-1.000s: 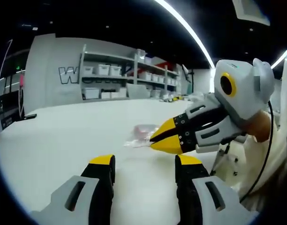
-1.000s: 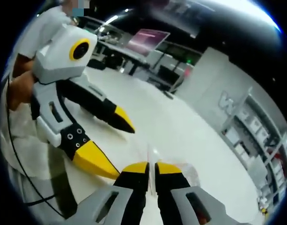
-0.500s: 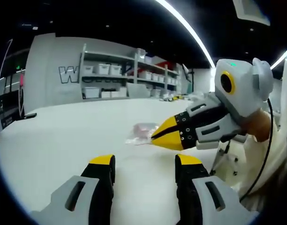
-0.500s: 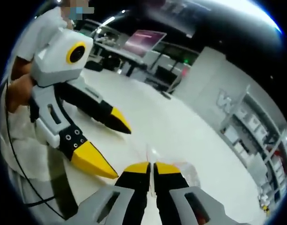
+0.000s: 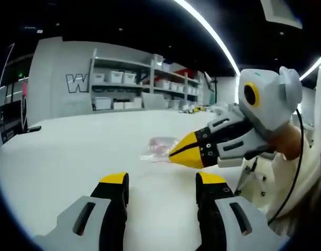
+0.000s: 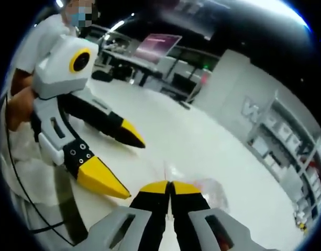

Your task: Open the resealable bag by pulling the two sides of the seal apart until the entire bag opening is separated and visibly accessible.

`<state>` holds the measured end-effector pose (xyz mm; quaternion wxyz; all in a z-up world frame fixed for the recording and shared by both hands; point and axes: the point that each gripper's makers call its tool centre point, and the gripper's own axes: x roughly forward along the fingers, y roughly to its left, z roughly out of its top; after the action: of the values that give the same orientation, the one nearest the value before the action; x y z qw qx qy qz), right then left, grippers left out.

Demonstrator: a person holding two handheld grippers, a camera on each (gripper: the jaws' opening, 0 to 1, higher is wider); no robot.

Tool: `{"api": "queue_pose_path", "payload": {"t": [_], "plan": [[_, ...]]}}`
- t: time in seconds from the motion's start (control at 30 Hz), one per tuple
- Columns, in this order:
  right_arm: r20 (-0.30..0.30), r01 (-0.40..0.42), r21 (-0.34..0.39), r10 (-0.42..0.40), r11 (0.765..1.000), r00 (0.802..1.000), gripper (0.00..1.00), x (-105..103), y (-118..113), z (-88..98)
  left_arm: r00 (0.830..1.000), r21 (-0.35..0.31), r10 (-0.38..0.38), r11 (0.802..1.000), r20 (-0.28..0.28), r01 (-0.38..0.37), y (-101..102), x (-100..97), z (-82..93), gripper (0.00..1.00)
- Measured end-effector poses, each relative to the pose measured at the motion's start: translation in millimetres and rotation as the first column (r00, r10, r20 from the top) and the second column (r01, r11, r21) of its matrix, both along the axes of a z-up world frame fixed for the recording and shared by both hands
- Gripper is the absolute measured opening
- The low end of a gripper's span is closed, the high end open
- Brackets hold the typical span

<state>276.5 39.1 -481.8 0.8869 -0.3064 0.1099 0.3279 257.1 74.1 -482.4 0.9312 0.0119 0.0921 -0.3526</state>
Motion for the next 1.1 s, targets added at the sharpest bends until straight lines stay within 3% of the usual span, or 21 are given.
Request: {"api": "queue_pose_path", "payload": {"t": [0.2, 0.33, 0.47, 0.53, 0.57, 0.6, 0.67, 0.77, 1.0, 1.1], "plan": [[0.0, 0.005, 0.033, -0.005, 0.999, 1.0, 0.0, 0, -1, 2.2, 1.0, -0.012, -0.004, 1.0, -0.008, 0.004, -1, 0.6, -0.3, 0.51], [0.006, 0.005, 0.052, -0.006, 0.999, 1.0, 0.0, 0, -2, 4.7, 0.999, -0.082, -0.027, 0.996, -0.038, 0.024, -5, -0.7, 2.2, 0.51], [0.003, 0.002, 0.066, -0.003, 0.998, 1.0, 0.0, 0, -3, 4.0, 0.998, -0.108, -0.029, 0.994, -0.047, 0.024, -7, -1.2, 1.5, 0.51], [0.003, 0.0, 0.076, -0.001, 0.997, 1.0, 0.0, -1, -3, 4.3, 0.998, -0.214, -0.023, 0.977, -0.057, 0.011, -8, 0.9, 9.0, 0.49], [0.008, 0.005, 0.091, -0.006, 0.996, 1.0, 0.0, 0, -4, 5.7, 0.995, -0.281, -0.039, 0.96, -0.094, 0.011, -8, 0.3, 10.5, 0.48], [0.006, 0.003, 0.095, -0.003, 0.995, 1.0, 0.0, 0, -5, 6.1, 0.995, -0.327, -0.039, 0.945, -0.096, 0.005, -5, 4.1, 13.4, 0.46], [0.004, 0.003, 0.113, -0.004, 0.994, 1.0, 0.0, 0, -5, 7.0, 0.984, -0.436, -0.071, 0.9, -0.163, -0.007, -4, 6.8, 17.6, 0.42], [-0.001, 0.004, 0.123, -0.004, 0.992, 1.0, 0.0, 0, -5, 5.9, 0.976, -0.512, -0.075, 0.858, -0.202, -0.04, 1, 10.9, 20.3, 0.38], [0.007, 0.001, 0.149, -0.002, 0.989, 1.0, 0.0, 0, -5, 9.0, 0.972, -0.505, -0.085, 0.862, -0.218, -0.037, -2, 11.0, 17.3, 0.35], [0.01, 0.0, 0.165, -0.002, 0.986, 1.0, 0.0, 1, -5, 9.9, 0.955, -0.536, -0.153, 0.844, -0.256, -0.009, -11, 5.7, 14.9, 0.34]]}}
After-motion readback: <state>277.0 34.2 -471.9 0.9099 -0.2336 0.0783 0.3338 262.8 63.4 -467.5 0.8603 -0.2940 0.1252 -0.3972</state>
